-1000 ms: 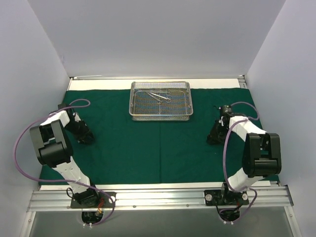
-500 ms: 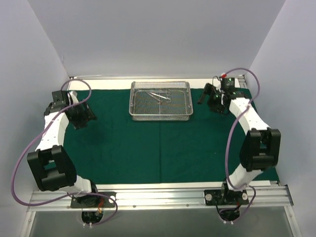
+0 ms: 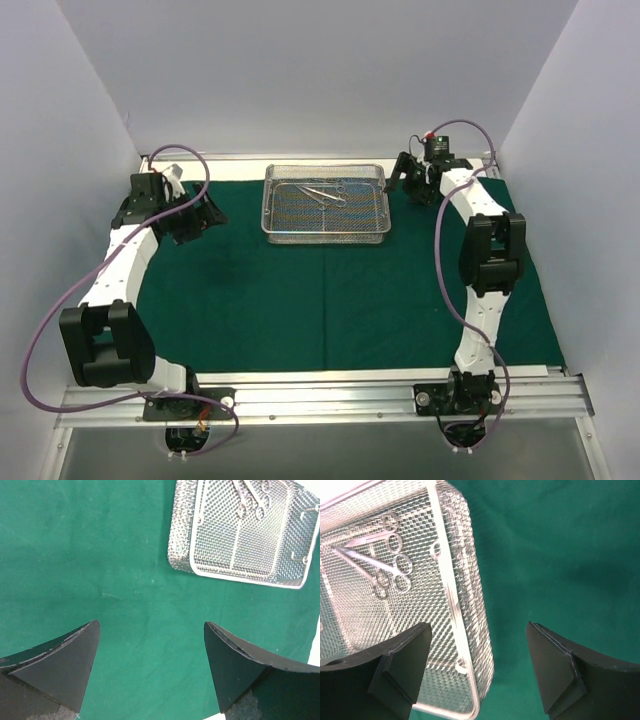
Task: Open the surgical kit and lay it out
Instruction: Pick up the container from the surgical kit, then place the container in the surgical kit, then pick up the medical item from the container.
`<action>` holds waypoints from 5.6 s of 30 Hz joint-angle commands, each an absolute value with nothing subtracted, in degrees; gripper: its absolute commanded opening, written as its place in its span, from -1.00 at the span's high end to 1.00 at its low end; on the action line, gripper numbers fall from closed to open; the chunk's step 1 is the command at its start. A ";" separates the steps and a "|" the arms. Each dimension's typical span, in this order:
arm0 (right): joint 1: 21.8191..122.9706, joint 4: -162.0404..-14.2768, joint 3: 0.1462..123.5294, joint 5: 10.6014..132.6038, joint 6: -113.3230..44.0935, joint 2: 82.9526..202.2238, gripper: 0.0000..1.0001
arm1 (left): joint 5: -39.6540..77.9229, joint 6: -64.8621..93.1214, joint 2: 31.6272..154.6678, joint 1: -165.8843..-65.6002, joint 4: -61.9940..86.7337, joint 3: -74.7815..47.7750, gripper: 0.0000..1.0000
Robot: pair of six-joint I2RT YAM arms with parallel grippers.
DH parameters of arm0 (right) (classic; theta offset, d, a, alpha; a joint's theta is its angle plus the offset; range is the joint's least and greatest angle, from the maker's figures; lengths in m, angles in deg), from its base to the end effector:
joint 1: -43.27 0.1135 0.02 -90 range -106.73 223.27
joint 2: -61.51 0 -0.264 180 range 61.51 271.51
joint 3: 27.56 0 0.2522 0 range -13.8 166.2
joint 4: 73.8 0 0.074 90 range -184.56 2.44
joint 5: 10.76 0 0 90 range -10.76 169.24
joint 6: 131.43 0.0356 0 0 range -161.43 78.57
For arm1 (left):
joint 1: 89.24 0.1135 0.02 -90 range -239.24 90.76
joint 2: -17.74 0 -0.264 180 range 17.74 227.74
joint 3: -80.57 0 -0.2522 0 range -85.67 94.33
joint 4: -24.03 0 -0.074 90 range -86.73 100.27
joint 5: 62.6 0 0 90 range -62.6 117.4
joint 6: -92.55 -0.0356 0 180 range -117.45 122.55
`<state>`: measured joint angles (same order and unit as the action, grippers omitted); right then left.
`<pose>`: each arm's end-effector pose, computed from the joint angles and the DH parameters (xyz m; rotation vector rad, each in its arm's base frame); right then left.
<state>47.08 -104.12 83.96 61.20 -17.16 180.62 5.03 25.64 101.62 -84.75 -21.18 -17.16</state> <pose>0.4817 0.0431 0.2446 0.2287 2.2541 0.6157 0.3172 0.0113 0.2909 -0.3879 2.3649 -0.6190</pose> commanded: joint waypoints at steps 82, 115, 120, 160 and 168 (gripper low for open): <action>73.76 -111.99 105.73 66.15 -20.51 185.61 1.00 | 24.76 22.67 94.15 -100.67 -40.80 -13.15 0.95; 80.71 -114.46 102.06 69.57 -25.26 192.38 0.30 | 17.64 45.44 82.26 -101.46 -39.57 -39.79 -0.27; 79.57 -115.16 101.69 70.10 -25.35 191.15 -0.27 | 17.73 42.98 78.05 -101.81 -41.76 -37.78 -0.70; 62.26 -127.37 78.30 70.54 -21.39 156.69 -0.57 | 16.49 -8.35 130.14 -110.95 -22.00 4.15 -0.25; 57.95 -127.64 76.12 68.17 -21.48 155.99 -0.57 | 18.17 -7.29 135.60 -112.36 -20.85 6.96 -0.13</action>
<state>59.91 -125.71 76.55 69.20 -21.05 156.99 17.11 -7.52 134.71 -111.50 -23.75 4.59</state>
